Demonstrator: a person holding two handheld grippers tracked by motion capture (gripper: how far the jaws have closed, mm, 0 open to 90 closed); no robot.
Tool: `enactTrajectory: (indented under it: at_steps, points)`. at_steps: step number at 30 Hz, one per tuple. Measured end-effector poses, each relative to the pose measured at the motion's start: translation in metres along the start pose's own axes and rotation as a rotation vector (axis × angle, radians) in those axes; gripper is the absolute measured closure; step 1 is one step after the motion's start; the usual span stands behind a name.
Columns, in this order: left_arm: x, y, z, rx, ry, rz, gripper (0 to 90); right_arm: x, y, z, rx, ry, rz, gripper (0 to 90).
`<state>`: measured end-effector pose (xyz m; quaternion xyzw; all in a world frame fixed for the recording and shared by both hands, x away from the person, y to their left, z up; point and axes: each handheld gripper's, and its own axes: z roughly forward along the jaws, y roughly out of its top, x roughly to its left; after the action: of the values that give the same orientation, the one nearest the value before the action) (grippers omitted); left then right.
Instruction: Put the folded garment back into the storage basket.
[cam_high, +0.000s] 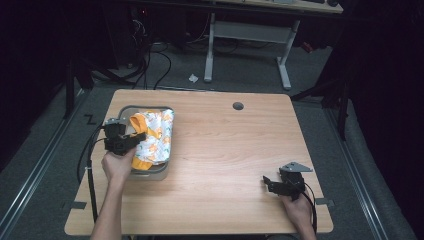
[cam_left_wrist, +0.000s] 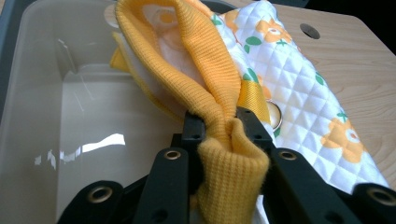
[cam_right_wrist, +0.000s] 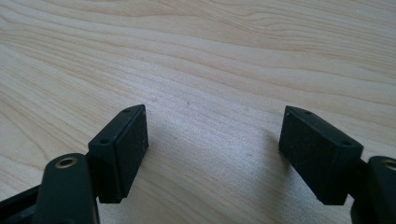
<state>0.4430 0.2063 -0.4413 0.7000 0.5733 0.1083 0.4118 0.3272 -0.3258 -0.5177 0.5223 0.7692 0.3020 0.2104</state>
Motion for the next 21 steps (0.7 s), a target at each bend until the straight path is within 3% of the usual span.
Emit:
enactTrajectory:
  at_steps: [7,13,17,21]
  points:
    - [0.001,-0.001,0.008,0.055,0.038,0.016,75.4,0.0,0.0,0.0,0.0,0.0,0.003,24.2]
    - [-0.006,0.001,0.014,0.104,0.107,0.079,74.3,0.0,0.0,0.0,0.0,0.001,0.002,24.2]
    - [-0.006,0.002,0.014,0.126,0.126,0.058,71.9,0.0,0.0,0.0,0.0,0.0,0.002,24.2]
    - [-0.006,0.002,0.012,0.147,0.177,0.064,59.5,0.0,0.0,0.0,0.0,0.0,0.003,24.2]
